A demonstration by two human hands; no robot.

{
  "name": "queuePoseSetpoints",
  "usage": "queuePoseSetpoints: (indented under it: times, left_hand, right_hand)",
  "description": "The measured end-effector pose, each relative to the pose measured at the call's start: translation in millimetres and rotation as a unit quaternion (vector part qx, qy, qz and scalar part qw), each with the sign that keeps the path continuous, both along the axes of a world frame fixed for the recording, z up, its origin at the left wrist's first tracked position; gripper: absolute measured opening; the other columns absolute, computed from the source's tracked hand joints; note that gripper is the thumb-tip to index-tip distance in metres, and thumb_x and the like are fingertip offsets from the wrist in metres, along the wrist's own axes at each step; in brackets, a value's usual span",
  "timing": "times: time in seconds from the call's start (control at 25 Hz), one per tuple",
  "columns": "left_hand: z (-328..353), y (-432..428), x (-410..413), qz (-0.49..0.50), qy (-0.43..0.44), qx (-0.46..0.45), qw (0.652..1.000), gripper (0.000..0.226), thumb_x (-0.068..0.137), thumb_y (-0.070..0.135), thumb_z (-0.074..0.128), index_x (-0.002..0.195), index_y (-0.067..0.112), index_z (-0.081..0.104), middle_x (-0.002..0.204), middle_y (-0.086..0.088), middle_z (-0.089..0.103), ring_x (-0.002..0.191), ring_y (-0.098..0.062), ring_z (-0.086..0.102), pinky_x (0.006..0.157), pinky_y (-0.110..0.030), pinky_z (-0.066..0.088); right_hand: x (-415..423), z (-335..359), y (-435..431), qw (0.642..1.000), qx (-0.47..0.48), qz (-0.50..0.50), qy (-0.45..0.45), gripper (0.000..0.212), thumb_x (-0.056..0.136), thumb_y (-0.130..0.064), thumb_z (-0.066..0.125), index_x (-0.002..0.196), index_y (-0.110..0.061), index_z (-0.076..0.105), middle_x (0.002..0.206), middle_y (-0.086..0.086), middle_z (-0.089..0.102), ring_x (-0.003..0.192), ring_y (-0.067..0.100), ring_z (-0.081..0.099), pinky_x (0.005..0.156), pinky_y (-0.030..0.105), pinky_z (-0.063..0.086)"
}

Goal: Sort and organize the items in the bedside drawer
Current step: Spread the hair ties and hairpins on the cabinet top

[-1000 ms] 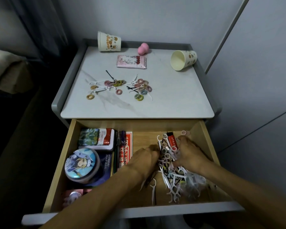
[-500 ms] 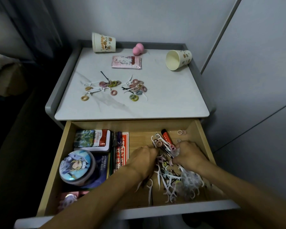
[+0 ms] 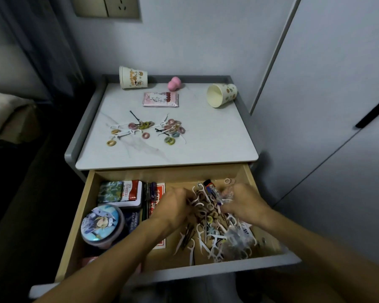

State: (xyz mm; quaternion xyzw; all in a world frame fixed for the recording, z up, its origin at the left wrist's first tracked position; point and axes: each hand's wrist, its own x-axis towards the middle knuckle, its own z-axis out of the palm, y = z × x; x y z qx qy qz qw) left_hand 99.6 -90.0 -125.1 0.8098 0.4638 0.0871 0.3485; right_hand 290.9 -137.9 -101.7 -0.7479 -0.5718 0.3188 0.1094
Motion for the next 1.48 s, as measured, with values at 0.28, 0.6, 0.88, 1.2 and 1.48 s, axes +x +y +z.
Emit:
queuePoseSetpoints:
  times: [0.28, 0.6, 0.88, 1.2, 1.48]
  left_hand:
    - [78.6, 8.5, -18.4, 0.121, -0.135, -0.033, 0.983, 0.015, 0.087, 0.009, 0.071, 0.072, 0.012, 0.07, 0.056, -0.001, 0.067, 0.047, -0.013, 0.065, 0.048, -0.019, 0.051]
    - [107.8, 102.4, -67.4, 0.212, -0.063, 0.071, 0.973, 0.006, 0.088, 0.014, 0.071, 0.085, 0.009, 0.071, 0.066, -0.004, 0.069, 0.046, -0.009, 0.063, 0.045, -0.015, 0.048]
    - [75.6, 156.5, -74.7, 0.195, 0.055, 0.115, 0.972, 0.016, 0.085, 0.029, 0.073, 0.081, 0.016, 0.066, 0.071, -0.004, 0.062, 0.063, -0.017, 0.057, 0.05, -0.026, 0.038]
    - [63.6, 151.2, -58.5, 0.187, 0.138, 0.256, 0.938, 0.042, 0.088, 0.03, 0.064, 0.128, 0.018, 0.054, 0.127, -0.009, 0.056, 0.106, -0.032, 0.056, 0.073, -0.037, 0.044]
    - [70.7, 131.8, -41.3, 0.133, 0.046, 0.292, 0.946, 0.044, 0.086, 0.01, 0.065, 0.128, 0.014, 0.055, 0.132, -0.011, 0.052, 0.117, -0.028, 0.046, 0.084, -0.037, 0.045]
  right_hand:
    - [-13.4, 67.0, 21.6, 0.996, 0.071, 0.008, 0.046, 0.014, 0.074, -0.012, 0.077, 0.087, -0.017, 0.074, 0.077, 0.002, 0.072, 0.067, 0.017, 0.068, 0.061, 0.035, 0.057]
    - [-27.1, 106.4, 145.8, 0.996, 0.077, 0.036, -0.04, 0.045, 0.072, -0.022, 0.085, 0.109, -0.003, 0.069, 0.101, 0.01, 0.07, 0.085, 0.022, 0.065, 0.071, 0.03, 0.053]
    - [-16.7, 74.1, 200.1, 0.998, 0.027, 0.044, -0.035, 0.026, 0.076, -0.02, 0.081, 0.091, -0.002, 0.071, 0.073, 0.007, 0.069, 0.057, 0.015, 0.057, 0.055, 0.024, 0.043]
    - [-0.5, 60.3, 193.8, 0.989, 0.114, -0.026, 0.09, 0.04, 0.088, -0.022, 0.071, 0.124, -0.02, 0.054, 0.113, 0.0, 0.06, 0.083, 0.007, 0.06, 0.064, 0.019, 0.047]
    - [17.7, 54.5, 185.4, 0.968, 0.161, -0.124, 0.146, 0.04, 0.093, -0.01, 0.062, 0.129, -0.022, 0.054, 0.128, 0.0, 0.056, 0.102, 0.018, 0.057, 0.057, 0.02, 0.045]
